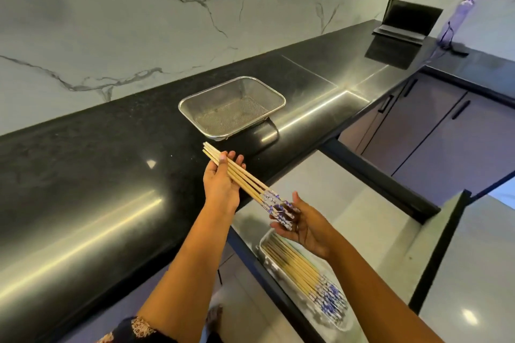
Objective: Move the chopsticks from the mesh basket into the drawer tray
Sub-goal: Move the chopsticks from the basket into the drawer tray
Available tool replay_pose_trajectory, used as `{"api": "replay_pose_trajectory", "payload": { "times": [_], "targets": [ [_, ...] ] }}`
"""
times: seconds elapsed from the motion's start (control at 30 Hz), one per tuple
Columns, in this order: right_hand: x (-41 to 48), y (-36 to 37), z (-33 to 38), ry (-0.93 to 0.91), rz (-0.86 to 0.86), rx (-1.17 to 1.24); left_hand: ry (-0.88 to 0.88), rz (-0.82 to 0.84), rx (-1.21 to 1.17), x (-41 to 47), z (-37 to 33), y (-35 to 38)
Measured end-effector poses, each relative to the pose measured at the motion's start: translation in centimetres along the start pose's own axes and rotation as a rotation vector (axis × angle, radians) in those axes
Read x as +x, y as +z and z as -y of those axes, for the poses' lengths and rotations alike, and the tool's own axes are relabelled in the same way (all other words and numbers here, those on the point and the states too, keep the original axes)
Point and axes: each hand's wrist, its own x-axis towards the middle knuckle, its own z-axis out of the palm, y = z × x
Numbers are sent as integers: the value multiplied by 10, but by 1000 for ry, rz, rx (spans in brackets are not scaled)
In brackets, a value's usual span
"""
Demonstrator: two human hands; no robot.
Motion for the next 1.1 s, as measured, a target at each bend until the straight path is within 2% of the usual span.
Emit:
{"api": "replay_pose_trajectory", "payload": {
  "times": [0.13,0.27,0.6,0.77,1.1],
  "targets": [
    [-5,-6,-33,-96,-220,311,-18,-27,30,-16,23,-17],
    [-12,2,-49,-169,-303,405,-54,-11,56,-30,42,-26],
    [-45,24,-78,-228,-423,513,-96,96,123,-63,42,-50],
    [-61,47,-99,-236,-416,429,-134,122,142,-90,31,-70],
    [-95,58,-140,-73,-420,382,-201,136,138,-138,15,-95]
  ]
}}
